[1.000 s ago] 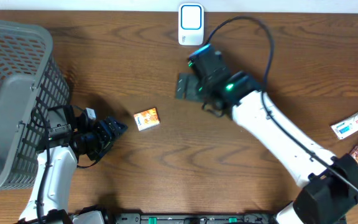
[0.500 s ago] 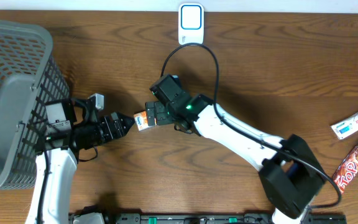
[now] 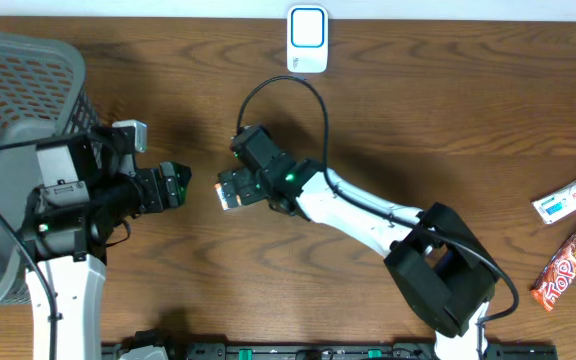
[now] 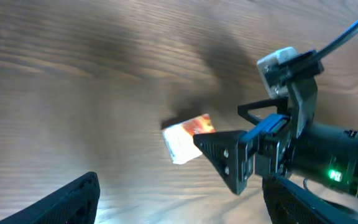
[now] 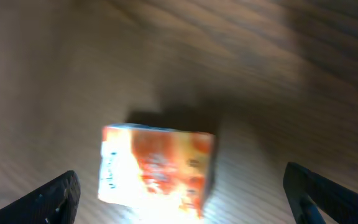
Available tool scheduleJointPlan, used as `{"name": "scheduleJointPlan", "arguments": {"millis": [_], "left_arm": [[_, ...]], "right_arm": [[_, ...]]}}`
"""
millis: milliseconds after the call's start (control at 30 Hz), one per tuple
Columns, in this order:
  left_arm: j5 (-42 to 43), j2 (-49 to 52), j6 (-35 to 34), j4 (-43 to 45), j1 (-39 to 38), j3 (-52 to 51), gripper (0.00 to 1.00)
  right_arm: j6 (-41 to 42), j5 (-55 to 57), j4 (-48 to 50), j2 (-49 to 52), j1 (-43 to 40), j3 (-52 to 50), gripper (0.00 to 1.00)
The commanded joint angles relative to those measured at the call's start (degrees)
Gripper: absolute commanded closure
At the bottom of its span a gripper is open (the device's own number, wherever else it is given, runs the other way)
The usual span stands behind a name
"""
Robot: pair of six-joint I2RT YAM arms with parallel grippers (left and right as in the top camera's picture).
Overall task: Scan the item barcode
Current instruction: 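Close the right gripper on the orange tissue box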
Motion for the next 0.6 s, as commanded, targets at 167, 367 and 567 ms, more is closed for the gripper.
{"name": "scheduleJointPlan", "arguments": {"millis": [167,367,567], "left_arm": [[-2.82,-0.42,1.81,-5.05,-0.07,7.21,0.15],[-2.82,-0.37,1.81,-5.31,-0.07,7.28,0.15],[-2.82,-0.35,1.81,-5.51,-0.09,7.1,0.15]], "right_arm": [[-1.25,0.37,2.56,6.4,3.85,0.0,0.01],[0.87,8.13,-1.25,7.3,6.05,0.0,0.04],[0.83,8.74,-4.5,6.62,6.05,0.04,0.25]]}}
